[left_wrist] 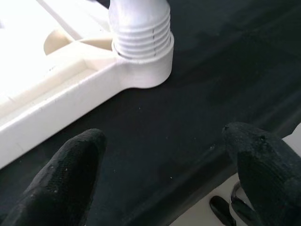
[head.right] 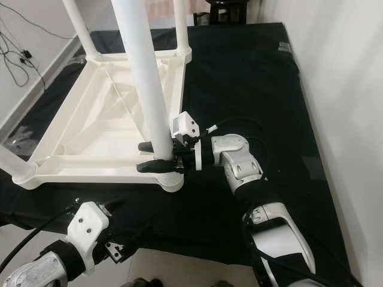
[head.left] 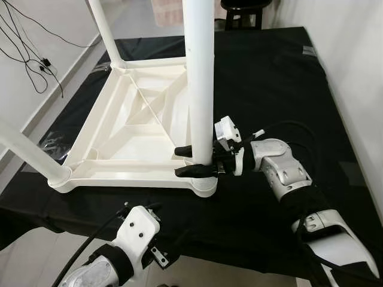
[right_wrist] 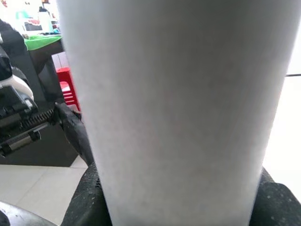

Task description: Building children table

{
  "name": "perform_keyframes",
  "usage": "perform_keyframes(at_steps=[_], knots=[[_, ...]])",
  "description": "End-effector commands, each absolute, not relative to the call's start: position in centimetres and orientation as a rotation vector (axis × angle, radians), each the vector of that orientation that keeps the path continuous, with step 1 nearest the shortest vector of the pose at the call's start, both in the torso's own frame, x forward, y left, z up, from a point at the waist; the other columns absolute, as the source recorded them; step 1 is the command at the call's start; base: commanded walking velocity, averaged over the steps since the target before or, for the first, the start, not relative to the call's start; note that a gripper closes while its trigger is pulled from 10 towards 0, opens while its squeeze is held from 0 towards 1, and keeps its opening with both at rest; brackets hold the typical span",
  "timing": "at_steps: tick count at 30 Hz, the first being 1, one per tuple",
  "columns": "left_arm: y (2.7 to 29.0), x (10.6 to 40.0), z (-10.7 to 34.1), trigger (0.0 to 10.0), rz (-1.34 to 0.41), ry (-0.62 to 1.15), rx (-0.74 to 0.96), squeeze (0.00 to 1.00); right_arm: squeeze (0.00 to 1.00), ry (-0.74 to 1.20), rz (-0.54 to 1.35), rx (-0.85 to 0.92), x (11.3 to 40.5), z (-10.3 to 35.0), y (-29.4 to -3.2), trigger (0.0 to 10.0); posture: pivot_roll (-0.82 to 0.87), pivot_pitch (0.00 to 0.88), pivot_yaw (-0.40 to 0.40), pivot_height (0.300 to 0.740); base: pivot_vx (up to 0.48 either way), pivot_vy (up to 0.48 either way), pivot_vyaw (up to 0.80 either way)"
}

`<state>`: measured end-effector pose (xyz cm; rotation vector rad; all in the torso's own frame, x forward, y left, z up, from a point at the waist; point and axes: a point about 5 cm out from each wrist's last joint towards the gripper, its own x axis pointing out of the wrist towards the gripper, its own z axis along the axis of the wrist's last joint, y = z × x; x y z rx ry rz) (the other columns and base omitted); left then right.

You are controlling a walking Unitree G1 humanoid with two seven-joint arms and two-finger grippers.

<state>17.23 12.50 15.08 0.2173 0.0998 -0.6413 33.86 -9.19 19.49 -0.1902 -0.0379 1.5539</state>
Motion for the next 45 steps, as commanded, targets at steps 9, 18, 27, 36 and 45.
perform_keyframes(at_steps=[9, 18, 27, 36, 45], knots=[[12.4, 16.7, 15.2, 10.0, -0.646, 0.129, 0.255, 0.0, 0.0, 0.152, 1.3, -0.335, 33.3, 14.7, -8.0, 10.0, 0.09, 0.242, 0.077, 0.74, 0.0, 0.0, 0.0], [13.2, 17.5, 16.1, 10.0, -0.608, 0.089, 0.263, 0.0, 0.0, 0.271, 0.57, -0.117, 30.4, 13.6, -7.2, 10.0, 0.06, 0.231, 0.08, 0.74, 0.0, 0.0, 0.0], [14.6, 20.2, 19.1, 10.0, -0.569, -0.031, 0.304, 0.0, 0.0, 0.145, 0.422, -0.062, 30.4, 13.8, -6.4, 10.0, 0.06, 0.185, 0.096, 0.74, 0.0, 0.0, 0.0], [15.0, 22.5, 26.3, 10.0, -0.604, -0.304, 0.174, 0.0, 0.0, 0.167, 0.356, -0.061, 29.6, 14.3, -5.5, 10.0, 0.04, 0.152, 0.112, 0.74, 0.0, 0.0, 0.0], [15.2, 23.8, 32.0, 10.0, -0.783, -0.469, 0.041, 1.0, 0.0, 0.154, 0.366, -0.057, 29.5, 14.2, -4.9, 10.0, 0.03, 0.14, 0.117, 0.74, 0.0, 0.0, 0.0]])
